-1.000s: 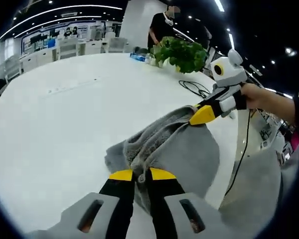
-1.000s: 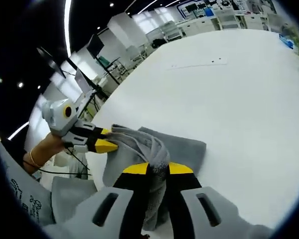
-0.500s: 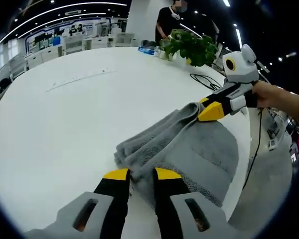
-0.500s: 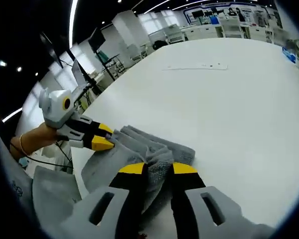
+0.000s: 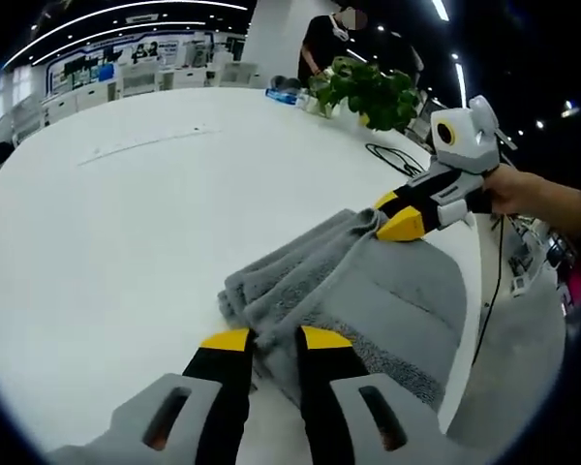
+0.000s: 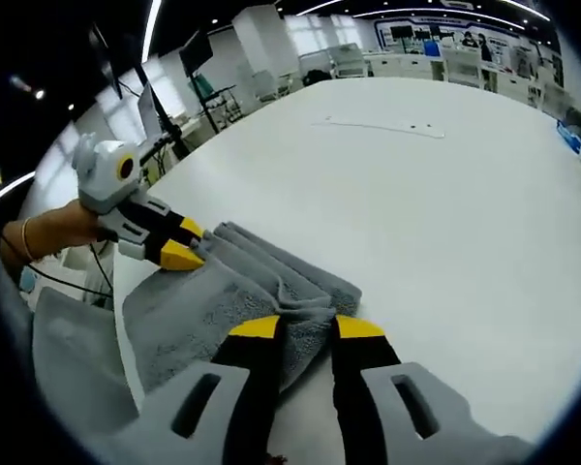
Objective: Fold the towel on the table until its edges align and the towel forms a compact rectangular stack.
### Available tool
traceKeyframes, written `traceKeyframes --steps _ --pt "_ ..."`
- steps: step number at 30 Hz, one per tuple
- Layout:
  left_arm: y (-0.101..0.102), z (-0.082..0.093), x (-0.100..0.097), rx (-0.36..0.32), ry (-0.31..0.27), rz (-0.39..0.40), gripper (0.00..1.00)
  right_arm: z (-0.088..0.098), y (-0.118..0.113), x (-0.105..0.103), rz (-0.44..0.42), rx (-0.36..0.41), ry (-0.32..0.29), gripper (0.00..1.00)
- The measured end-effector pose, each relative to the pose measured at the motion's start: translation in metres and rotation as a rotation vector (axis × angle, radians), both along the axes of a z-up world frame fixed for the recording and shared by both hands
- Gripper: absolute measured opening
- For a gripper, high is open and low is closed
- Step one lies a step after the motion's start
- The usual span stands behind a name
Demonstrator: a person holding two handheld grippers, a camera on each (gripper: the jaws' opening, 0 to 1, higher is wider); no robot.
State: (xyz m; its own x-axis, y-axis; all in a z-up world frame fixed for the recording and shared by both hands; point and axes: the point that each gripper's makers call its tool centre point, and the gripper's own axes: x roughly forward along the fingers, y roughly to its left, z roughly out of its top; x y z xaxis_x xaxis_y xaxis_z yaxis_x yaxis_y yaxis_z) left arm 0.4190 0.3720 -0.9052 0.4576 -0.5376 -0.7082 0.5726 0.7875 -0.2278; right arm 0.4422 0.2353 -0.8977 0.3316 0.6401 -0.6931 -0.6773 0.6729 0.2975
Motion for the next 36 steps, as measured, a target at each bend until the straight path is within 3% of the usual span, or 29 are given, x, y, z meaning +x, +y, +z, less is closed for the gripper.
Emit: traceKeyframes --steps 4,10,17,28,32,36 --pt "-0.003 -0.004 0.005 -0.042 -0.013 0.016 0.15 -0.010 0.000 0.002 0.005 -0.010 0.004 0.17" --pt "-0.004 -0.003 0.015 -0.044 -0.040 -0.021 0.14 -0.011 0.000 0.007 0.007 -0.006 0.001 0.17" --pt "-0.006 -0.002 0.032 -0.026 -0.088 -0.016 0.13 -0.013 0.001 0.029 -0.045 -0.037 -0.076 0.16" --pt "-0.006 -0.001 0.064 0.018 -0.138 -0.051 0.11 -0.013 0.003 0.061 -0.109 -0.078 -0.141 0.16" --pt "-0.005 -0.001 0.072 0.028 -0.156 -0.064 0.11 -0.012 0.004 0.067 -0.117 -0.078 -0.143 0.16" --pt "-0.004 -0.001 0.076 0.025 -0.156 -0.067 0.11 -0.011 0.007 0.067 -0.100 -0.117 -0.183 0.15"
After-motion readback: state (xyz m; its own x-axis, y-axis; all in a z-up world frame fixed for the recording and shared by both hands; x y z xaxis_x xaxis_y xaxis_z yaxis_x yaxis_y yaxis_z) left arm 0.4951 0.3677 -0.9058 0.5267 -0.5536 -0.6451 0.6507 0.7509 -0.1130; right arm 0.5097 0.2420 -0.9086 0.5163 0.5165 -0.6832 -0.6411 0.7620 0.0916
